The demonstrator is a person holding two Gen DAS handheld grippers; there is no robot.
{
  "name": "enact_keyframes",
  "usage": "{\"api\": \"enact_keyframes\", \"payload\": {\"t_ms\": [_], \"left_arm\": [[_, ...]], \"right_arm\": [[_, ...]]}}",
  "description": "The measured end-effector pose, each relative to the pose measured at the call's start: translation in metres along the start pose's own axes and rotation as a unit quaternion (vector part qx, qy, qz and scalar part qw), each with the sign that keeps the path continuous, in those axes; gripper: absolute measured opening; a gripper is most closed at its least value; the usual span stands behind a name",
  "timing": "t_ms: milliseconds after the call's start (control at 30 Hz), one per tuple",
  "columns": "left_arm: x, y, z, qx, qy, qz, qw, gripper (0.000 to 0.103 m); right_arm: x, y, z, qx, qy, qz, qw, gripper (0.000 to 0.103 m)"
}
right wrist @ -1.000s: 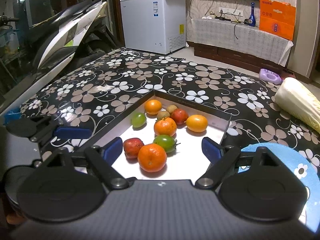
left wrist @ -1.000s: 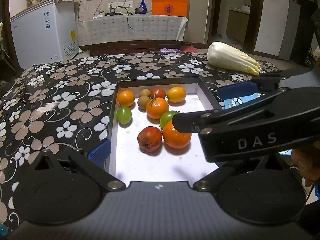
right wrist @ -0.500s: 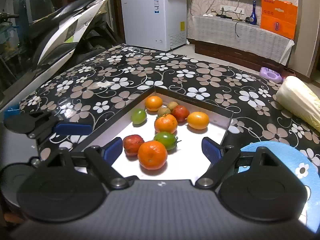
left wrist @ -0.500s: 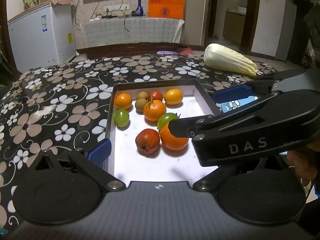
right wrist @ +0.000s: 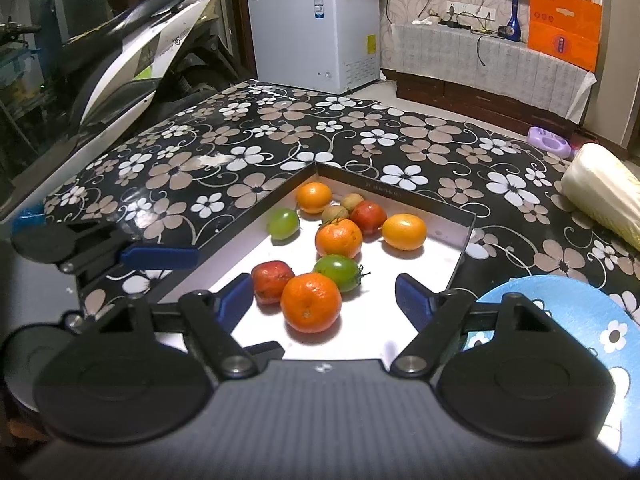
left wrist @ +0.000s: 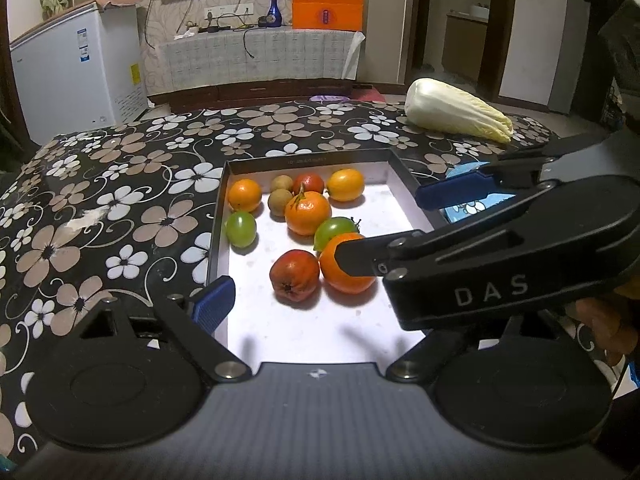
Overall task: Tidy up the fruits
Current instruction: 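Grasp the large orange with the right tool while the left tool grasps the red fruit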
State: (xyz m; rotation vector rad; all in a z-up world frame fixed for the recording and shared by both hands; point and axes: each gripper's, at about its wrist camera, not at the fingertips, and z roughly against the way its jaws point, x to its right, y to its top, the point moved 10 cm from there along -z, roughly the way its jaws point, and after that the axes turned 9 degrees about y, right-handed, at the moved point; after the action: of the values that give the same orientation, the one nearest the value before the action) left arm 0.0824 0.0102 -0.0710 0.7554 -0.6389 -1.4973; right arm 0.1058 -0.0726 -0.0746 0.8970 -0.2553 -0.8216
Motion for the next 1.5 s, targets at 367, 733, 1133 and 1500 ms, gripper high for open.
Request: {"api": "enact_keyframes", "payload": {"t_ms": [367, 733, 1133, 1500], "left_arm": [[0.003, -0.004, -0.006, -0.008, -0.005, -0.013, 0.9999, 0.091], [0.001, -0.004, -0.018, -0.021, -0.006, -0.012, 0.9997, 0.091], [0.0, -0.006, -0.022, -0.039, -0.01, 0.0, 0.9992, 0.091], [-0.002, 0.001, -0.035, -0.061, -0.013, -0.002, 0.998, 0.091]], "right_arm": [[0.005, -0.005, -0.011, -0.017, 0.011, -0.021, 1.0, 0.066], [0.009, -0.012, -0.031, -0.049, 0.027, -0.047, 0.997, 0.056], [0.006, -0.014, -0.042, -0.07, 0.026, -0.051, 0.996, 0.043], [0.021, -0.008, -0.023, -0.056, 0.008, -0.057, 0.997, 0.043]]}}
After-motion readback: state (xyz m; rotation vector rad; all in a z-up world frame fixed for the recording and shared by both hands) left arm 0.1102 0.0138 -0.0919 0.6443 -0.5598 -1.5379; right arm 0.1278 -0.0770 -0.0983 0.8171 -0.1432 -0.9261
